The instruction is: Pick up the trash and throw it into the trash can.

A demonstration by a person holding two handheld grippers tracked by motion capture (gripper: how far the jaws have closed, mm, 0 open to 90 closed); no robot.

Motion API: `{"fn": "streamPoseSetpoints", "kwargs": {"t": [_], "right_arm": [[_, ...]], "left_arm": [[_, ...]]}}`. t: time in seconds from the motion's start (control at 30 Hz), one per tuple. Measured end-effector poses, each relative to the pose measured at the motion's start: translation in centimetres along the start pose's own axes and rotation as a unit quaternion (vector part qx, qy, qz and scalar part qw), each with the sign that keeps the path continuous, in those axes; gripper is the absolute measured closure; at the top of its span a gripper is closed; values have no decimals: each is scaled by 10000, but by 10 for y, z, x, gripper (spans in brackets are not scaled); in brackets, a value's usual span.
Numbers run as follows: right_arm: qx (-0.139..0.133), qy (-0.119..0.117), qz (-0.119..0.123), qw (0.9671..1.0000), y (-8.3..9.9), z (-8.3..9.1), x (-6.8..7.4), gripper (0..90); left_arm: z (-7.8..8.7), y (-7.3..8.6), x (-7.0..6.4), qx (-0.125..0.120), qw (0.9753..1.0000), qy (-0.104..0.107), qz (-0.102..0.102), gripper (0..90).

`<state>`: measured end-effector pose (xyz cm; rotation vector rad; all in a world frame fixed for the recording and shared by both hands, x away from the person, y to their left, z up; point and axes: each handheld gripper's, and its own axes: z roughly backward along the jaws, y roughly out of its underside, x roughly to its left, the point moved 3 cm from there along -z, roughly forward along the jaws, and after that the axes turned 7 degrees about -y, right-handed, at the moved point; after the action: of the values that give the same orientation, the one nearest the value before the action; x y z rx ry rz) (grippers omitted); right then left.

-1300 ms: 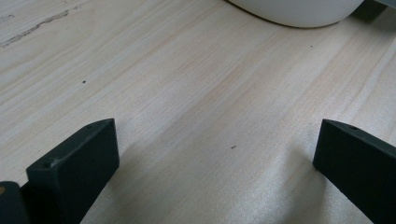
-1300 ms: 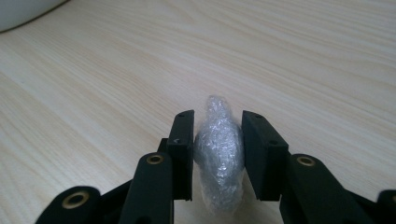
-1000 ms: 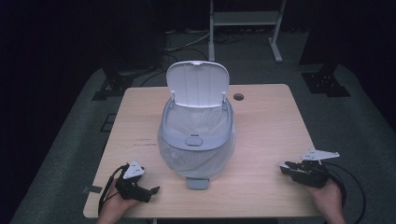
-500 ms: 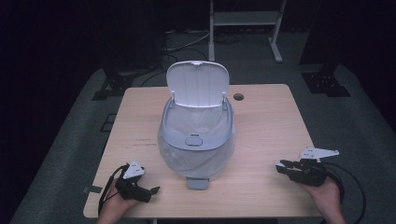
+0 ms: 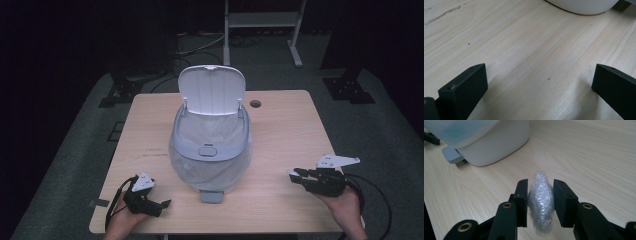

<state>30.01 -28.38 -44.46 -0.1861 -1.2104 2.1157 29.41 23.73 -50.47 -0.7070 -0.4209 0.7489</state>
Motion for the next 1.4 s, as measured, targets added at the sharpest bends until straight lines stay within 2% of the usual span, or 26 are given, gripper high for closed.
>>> {"fn": "streamPoseSetpoints", "kwargs": {"t": [0.33, 0.5, 1.4], "right_arm": [[-133, -258, 78, 9995, -14, 2, 7, 652], [-137, -320, 187, 9992, -22, 2, 11, 653], [-357, -747, 400, 9958, -61, 6, 26, 653]], "left_arm": [[0, 0, 0, -1, 10000, -1, 1, 0], [0, 0, 0, -2, 10000, -1, -1, 0], [0, 0, 0, 4, 10000, 2, -2, 0]]}}
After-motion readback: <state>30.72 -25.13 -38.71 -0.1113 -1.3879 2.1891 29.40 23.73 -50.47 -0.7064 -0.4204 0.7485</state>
